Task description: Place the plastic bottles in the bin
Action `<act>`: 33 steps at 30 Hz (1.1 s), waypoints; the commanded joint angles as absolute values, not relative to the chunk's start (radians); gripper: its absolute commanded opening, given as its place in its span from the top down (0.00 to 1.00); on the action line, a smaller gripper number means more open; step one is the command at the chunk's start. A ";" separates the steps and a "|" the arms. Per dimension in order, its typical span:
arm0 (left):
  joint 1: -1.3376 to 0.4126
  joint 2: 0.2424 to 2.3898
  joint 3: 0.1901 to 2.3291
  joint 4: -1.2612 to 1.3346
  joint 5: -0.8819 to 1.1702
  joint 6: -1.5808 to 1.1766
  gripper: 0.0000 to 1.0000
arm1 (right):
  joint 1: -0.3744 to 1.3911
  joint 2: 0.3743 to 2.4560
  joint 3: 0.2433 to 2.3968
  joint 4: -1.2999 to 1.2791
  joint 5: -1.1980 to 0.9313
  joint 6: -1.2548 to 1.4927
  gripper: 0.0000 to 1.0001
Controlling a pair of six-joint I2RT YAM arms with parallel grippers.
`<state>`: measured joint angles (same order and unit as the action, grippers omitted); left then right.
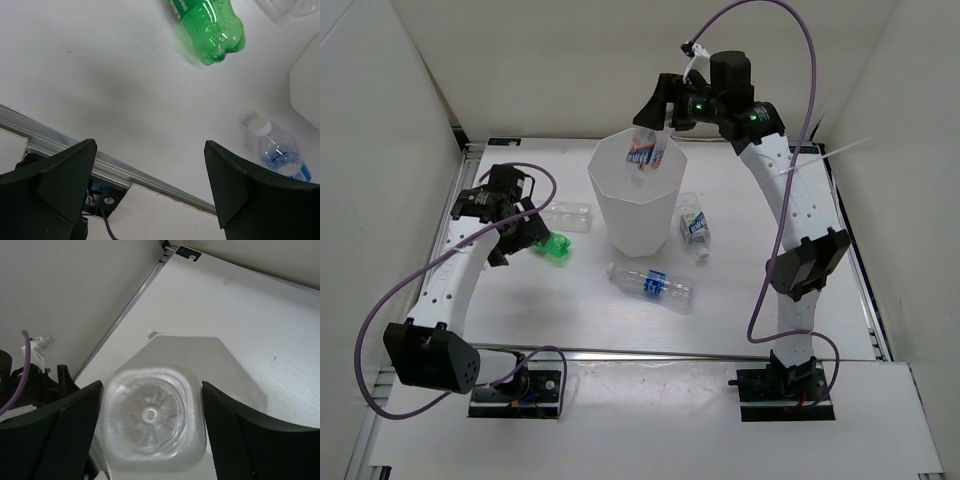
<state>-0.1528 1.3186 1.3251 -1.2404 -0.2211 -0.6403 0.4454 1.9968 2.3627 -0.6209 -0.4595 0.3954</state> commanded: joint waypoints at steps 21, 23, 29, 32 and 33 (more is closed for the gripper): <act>-0.120 1.243 1.313 -1.215 -0.241 -0.630 0.00 | 0.131 1.695 2.012 -0.629 -0.027 0.449 0.05; -0.120 1.243 1.279 -1.191 -0.221 -0.640 0.00 | 0.068 1.695 1.909 -0.664 -0.164 0.449 0.05; -0.120 1.253 1.252 -1.180 -0.189 -0.649 0.00 | 0.054 1.785 1.734 -0.698 -0.409 0.425 0.10; -0.120 1.262 1.252 -1.180 -0.189 -0.640 0.00 | 0.098 1.873 1.689 -0.707 -0.463 0.399 0.09; -0.120 1.262 1.252 -1.180 -0.189 -0.640 0.00 | 0.112 1.893 1.677 -0.707 -0.483 0.399 0.09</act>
<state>-0.1249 1.2629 1.2514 -1.1992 -0.2008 -0.6407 0.0723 1.8507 1.6989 -0.6731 -0.3462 0.4313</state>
